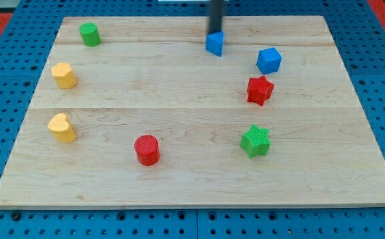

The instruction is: Point your arm at the right side of the blue triangle

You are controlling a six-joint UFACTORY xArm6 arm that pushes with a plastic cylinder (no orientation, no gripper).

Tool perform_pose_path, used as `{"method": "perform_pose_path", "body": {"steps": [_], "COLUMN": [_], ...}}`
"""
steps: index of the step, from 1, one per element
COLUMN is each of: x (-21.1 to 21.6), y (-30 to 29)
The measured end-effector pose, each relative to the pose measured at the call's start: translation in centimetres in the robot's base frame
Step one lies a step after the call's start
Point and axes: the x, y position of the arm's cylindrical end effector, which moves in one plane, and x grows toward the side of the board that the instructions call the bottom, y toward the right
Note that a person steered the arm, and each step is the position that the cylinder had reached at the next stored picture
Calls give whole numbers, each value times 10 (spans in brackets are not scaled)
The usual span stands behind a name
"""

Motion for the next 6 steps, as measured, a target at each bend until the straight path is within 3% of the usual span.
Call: {"method": "perform_pose_path", "body": {"steps": [1, 3, 4, 5, 6], "x": [33, -33, -37, -19, 84], "y": [9, -55, 41, 98, 24]}}
